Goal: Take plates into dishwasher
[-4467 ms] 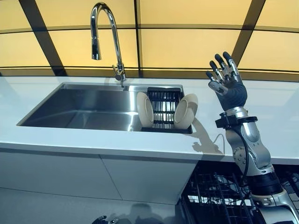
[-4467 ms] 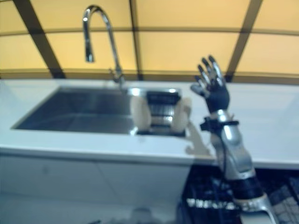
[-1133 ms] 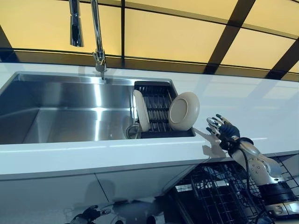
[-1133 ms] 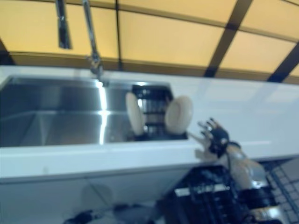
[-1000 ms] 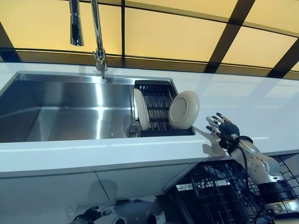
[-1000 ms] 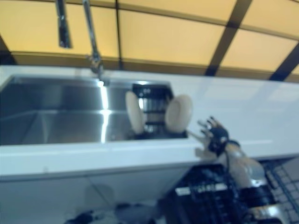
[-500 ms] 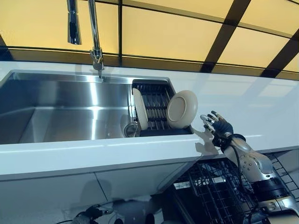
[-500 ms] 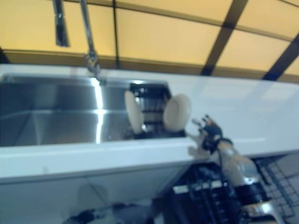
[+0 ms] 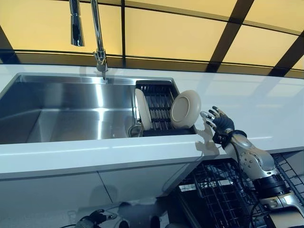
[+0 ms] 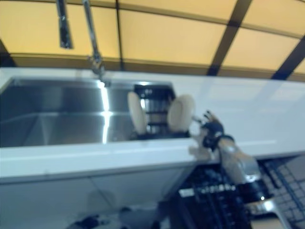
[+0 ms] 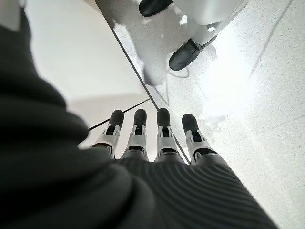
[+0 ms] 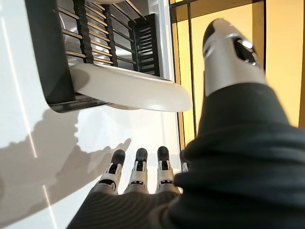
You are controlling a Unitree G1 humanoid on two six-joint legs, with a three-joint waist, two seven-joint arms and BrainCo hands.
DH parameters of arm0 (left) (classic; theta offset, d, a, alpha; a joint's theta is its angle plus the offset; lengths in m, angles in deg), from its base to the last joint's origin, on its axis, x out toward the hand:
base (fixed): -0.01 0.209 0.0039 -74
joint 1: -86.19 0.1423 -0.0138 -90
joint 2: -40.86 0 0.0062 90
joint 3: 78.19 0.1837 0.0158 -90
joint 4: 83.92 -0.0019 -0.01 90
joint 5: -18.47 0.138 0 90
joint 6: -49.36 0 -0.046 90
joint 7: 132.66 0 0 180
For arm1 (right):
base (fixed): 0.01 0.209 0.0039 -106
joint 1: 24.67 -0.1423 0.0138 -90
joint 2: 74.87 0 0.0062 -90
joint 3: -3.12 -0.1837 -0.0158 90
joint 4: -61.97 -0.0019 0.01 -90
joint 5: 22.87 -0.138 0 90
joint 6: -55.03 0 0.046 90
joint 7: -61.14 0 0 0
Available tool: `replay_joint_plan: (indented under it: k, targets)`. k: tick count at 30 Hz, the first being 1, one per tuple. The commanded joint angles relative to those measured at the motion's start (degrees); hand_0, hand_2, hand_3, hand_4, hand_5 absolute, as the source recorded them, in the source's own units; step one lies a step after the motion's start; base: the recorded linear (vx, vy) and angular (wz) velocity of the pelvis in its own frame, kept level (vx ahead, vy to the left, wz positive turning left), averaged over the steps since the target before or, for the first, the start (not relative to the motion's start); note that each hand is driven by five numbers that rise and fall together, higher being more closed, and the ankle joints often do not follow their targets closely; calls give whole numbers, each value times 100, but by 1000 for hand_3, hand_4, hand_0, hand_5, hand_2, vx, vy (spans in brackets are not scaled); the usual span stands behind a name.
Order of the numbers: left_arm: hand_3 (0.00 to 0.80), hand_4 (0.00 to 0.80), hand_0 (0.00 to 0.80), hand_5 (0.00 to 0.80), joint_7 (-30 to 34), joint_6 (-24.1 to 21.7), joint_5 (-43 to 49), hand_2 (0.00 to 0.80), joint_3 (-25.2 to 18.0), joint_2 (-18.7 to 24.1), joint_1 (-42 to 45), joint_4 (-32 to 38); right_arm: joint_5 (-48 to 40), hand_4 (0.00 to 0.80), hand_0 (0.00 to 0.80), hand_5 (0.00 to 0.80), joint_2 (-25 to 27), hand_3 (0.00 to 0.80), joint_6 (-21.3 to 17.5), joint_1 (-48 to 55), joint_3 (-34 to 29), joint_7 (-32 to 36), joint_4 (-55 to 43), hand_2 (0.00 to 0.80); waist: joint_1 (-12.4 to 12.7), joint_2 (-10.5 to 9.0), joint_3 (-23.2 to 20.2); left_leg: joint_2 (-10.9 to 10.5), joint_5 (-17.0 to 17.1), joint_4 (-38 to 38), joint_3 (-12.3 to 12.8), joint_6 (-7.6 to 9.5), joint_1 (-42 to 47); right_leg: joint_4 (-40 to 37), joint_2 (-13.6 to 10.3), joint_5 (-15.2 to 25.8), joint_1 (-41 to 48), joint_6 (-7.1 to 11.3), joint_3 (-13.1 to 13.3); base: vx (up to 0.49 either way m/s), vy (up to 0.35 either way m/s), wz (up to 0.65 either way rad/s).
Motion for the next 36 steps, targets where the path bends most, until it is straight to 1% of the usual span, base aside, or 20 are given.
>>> replay_joint_plan:
  k: [1, 15, 20, 25, 30, 36]
  targets:
    - [0, 0, 0, 0, 36, -61, 185, 0, 171, 42, -264, -180, 88, 0, 0, 0, -38, 0, -167, -703, 25, -76, -108, 0, 108, 132, -153, -322, -941, 33, -311, 478, 266, 564, -301, -200, -159, 50, -93, 0, 0, 0]
    - [0, 0, 0, 0, 41, -58, 233, 0, 151, 45, -232, -203, 89, 0, 0, 0, 32, 0, -138, -844, 34, -82, 0, 0, 145, 100, -144, -320, -965, 33, -361, 476, 319, 602, -312, -199, -148, 70, -130, 0, 0, 0]
    - [0, 0, 0, 0, 34, -74, 237, 0, 143, 55, -199, -191, 33, 0, 0, 0, 46, 0, -213, -822, 6, -106, 5, 0, 152, 99, -141, -321, -962, 33, -369, 472, 331, 639, -317, -208, -161, 70, -145, 4, 0, 3]
    - [0, 0, 0, 0, 35, -45, 233, 0, 142, 55, -228, -184, 38, 0, 0, 0, 42, 0, -208, -812, -12, -71, 11, 0, 150, 90, -129, -321, -963, 33, -381, 473, 336, 674, -321, -207, -177, 72, -150, 1, -4, 4]
    - [0, 0, 0, 0, 32, -45, 253, 0, 141, 53, -207, -174, -25, 0, 0, 0, 70, 0, -71, -807, 3, 21, 40, 0, 158, 84, -127, -320, -966, 33, -391, 472, 350, 693, -325, -217, -176, 76, -162, 12, -6, 4]
    - [0, 0, 0, 0, 44, -33, 267, 0, 143, 75, -175, -148, -291, 0, 0, 0, -67, 0, 178, -754, 138, 52, 223, 0, 195, 76, -110, -326, -965, 33, -417, 479, 374, 723, -334, -226, -174, 76, -185, 17, -3, -2]
